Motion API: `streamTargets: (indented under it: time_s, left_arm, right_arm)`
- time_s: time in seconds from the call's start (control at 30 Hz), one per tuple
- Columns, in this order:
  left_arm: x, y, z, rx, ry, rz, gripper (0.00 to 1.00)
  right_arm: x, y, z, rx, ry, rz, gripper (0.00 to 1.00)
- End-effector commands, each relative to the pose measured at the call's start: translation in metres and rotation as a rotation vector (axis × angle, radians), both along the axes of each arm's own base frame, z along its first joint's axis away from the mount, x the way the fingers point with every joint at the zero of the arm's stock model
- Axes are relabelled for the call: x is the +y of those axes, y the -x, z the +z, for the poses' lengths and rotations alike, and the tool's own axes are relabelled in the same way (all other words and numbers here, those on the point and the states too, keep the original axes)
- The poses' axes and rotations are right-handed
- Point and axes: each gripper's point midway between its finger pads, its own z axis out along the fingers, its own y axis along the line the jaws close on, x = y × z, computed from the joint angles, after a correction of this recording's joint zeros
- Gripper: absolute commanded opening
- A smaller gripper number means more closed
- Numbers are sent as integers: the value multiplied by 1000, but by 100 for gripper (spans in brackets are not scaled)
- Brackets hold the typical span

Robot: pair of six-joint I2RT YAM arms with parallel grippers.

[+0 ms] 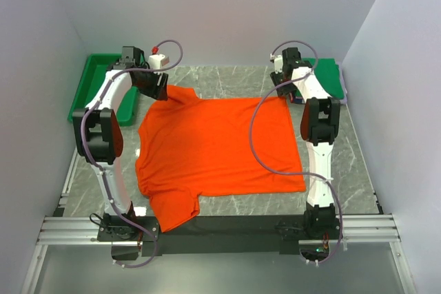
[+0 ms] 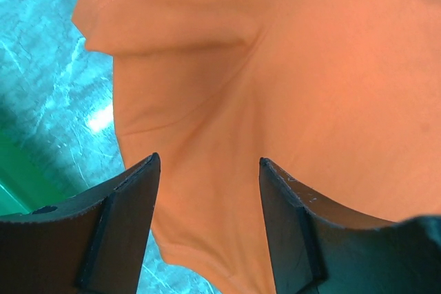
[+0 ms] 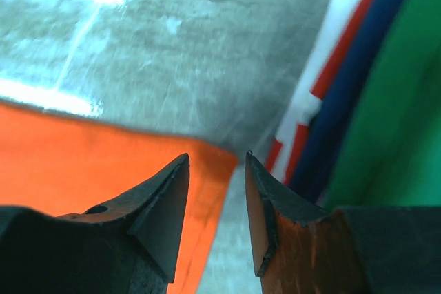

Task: Fold and stack the t-shirts
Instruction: Fold the tshirt

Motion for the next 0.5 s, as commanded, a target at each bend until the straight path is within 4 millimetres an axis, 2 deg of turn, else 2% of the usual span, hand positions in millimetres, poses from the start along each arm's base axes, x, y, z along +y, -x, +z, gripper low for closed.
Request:
streamTargets:
  time_s: [0.0,0.03,0.23,0.33,0.43,0.47]
  left_arm:
    - [0,-17,13,-49,7,18,65]
    - [0,-19,14,-53,6,18,65]
    - [2,-28,11,-57,-7,24,65]
    - [4,-36,9,-67,-13,34,65]
    - [6,-48,7,-78,-20,60,65]
    - [7,-52,6,-81,-24,70,65]
  right_arm:
    - [-2,-12,-1,-13,-6,-37,45]
    - [-3,-8,-10,18,-5,-41,45]
    - [-9,10,-29,111,8,-43,45]
    - [-14,15,-33,143,5,-55,39]
    - [-12,20,-35,166,-11,-45,38]
    - [-12,21,-36,169,-14,-42,33]
